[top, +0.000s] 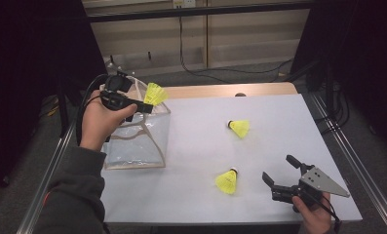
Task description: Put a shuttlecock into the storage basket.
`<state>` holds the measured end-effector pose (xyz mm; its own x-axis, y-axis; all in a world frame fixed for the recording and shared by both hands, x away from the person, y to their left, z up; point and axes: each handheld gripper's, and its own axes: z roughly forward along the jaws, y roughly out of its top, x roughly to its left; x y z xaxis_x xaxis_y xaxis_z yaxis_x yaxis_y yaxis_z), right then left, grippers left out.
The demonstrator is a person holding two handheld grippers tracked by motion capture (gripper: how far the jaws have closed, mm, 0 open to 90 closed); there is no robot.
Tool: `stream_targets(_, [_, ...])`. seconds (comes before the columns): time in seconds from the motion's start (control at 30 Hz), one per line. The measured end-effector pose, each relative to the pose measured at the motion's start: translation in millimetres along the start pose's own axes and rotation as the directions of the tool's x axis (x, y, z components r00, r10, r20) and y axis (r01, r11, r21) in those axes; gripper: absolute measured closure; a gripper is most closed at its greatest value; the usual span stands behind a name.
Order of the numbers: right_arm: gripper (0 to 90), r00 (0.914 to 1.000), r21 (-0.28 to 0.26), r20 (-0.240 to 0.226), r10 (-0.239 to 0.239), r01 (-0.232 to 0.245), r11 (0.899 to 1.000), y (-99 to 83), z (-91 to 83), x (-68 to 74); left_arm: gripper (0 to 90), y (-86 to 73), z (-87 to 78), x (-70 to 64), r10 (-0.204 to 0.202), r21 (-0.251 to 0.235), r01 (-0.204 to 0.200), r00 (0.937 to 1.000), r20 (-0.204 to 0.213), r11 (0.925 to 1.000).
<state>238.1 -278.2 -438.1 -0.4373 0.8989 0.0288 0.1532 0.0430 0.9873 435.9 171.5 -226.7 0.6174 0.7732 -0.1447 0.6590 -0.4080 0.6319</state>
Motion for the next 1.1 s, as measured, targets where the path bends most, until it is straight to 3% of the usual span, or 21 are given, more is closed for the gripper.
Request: stream_targets(1.1, [2.4,1.0000,0.004,0.000,-0.005,0.005,1.000,-0.2,0.3,-0.2,64.7,-2.1,-12.8,15.6,-0.031,-0.027,0.030,0.9989,-0.035,0.9992])
